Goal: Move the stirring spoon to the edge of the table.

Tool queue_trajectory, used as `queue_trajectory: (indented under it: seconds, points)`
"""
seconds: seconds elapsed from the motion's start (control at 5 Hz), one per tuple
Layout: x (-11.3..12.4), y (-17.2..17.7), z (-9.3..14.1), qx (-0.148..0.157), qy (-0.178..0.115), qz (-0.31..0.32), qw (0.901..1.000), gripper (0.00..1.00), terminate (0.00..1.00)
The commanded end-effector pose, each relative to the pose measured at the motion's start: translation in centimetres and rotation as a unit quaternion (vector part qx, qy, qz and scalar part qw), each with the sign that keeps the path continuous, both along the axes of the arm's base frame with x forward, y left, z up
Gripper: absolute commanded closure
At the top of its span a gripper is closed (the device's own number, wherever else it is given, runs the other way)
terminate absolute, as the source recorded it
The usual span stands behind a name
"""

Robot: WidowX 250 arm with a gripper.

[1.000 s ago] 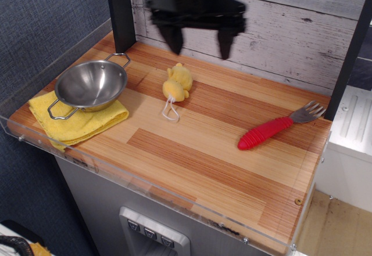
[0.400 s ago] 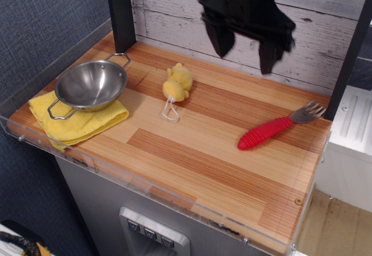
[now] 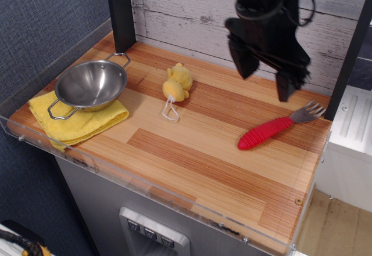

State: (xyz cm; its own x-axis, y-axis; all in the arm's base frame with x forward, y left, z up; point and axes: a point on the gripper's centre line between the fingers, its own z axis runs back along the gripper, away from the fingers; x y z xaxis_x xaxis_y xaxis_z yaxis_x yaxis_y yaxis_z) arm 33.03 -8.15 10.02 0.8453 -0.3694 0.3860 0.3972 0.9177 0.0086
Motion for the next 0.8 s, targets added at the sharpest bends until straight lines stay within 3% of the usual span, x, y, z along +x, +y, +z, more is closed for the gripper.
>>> queue_trajectory:
  seconds: [0.0, 0.6]
  points:
    - [0.1, -1.6, -2.3, 0.007, -0.011, -0.013, 0.9998, 0.0, 0.0]
    - [1.2, -0.3, -5.2, 0.035, 0.01, 0.011, 0.9993, 0.0, 0.0]
